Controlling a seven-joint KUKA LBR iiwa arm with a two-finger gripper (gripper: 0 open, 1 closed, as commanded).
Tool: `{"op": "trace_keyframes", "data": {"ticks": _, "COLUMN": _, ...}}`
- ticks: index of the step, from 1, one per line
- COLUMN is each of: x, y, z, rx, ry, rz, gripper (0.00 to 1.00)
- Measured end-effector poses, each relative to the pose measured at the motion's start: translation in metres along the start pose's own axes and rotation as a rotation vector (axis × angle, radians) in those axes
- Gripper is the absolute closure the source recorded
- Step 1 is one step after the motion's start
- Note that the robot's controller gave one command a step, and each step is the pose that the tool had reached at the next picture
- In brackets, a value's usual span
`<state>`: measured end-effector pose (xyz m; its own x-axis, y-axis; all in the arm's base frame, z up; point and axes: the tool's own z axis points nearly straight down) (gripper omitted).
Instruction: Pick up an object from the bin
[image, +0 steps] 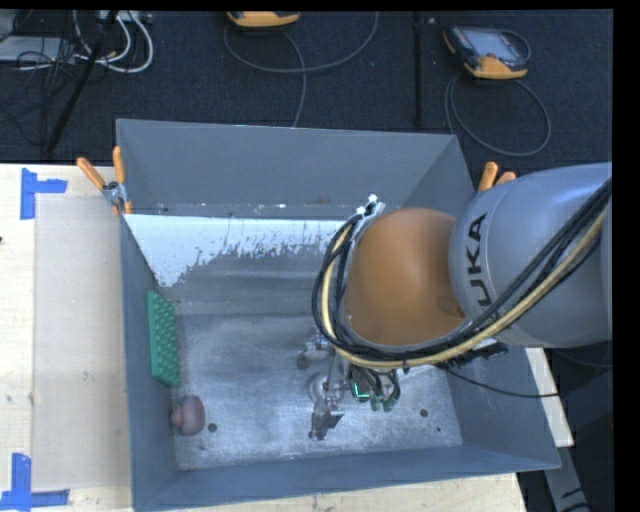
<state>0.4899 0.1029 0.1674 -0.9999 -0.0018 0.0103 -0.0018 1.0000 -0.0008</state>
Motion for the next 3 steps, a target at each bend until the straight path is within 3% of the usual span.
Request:
{"op": "trace_keyframes", "data": {"ticks": 1, "x": -0.066, "y": -0.068, "z": 0.087, "rx": 0.001, "ry": -0.009, "rz": -0.018, "gripper": 0.00}}
{"op": "trace_keyframes", "data": {"ticks": 2, "x": -0.065, "y": -0.065, "z": 0.083, "rx": -0.002, "ry": -0.008, "rz": -0.020, "gripper": 1.00}}
{"op": "trace_keyframes", "data": {"ticks": 3, "x": -0.035, "y": -0.159, "z": -0.099, "rx": 0.003, "ry": -0.018, "rz": -0.172, "gripper": 1.00}}
